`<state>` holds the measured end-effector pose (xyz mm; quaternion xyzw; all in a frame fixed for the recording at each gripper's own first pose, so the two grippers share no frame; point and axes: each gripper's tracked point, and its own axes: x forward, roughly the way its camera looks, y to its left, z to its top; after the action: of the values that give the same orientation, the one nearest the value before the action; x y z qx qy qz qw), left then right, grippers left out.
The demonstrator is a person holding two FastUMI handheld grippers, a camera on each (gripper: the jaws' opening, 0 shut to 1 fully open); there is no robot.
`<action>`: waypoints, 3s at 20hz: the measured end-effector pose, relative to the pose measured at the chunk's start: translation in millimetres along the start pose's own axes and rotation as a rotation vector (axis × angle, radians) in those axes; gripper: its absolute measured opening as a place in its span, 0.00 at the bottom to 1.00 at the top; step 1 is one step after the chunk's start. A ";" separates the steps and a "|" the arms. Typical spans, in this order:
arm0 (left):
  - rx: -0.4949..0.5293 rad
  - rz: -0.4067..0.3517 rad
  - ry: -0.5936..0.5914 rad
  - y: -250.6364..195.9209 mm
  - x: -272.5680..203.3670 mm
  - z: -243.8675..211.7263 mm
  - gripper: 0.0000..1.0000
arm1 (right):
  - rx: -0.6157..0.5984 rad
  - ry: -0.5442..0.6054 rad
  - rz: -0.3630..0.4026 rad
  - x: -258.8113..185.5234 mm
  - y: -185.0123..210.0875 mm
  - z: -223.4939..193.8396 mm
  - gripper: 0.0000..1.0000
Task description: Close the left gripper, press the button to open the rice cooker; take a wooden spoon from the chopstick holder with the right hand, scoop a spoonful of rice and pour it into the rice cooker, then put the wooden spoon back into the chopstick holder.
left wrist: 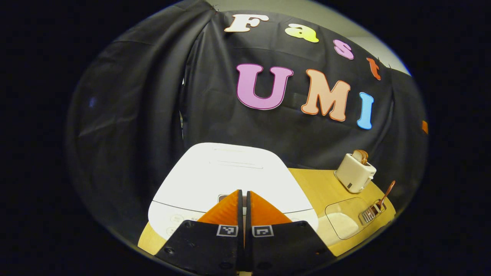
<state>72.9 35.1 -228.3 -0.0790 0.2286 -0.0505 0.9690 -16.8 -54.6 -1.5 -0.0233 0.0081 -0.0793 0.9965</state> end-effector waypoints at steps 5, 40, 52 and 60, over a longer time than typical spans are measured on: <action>0.081 0.021 -0.115 -4.6 -9.6 46.9 0.00 | 0.016 -0.005 -0.019 0.2 -14.0 1.4 0.96; 0.194 0.009 -0.321 -81.3 -115.3 141.8 0.96 | 0.014 0.306 -0.035 110.7 -103.6 -178.0 1.00; 0.150 0.112 -0.287 -64.3 -131.9 128.2 0.96 | 0.101 0.538 -0.004 122.8 -114.5 -284.9 0.96; 0.152 0.138 -0.270 -64.1 -132.2 121.5 0.96 | 0.166 0.657 0.040 111.8 -100.3 -326.0 0.99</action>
<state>6.1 5.6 -52.2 0.0045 0.0965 0.0098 0.9953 71.3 -186.0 -323.8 0.0849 0.3226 -0.0636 0.9406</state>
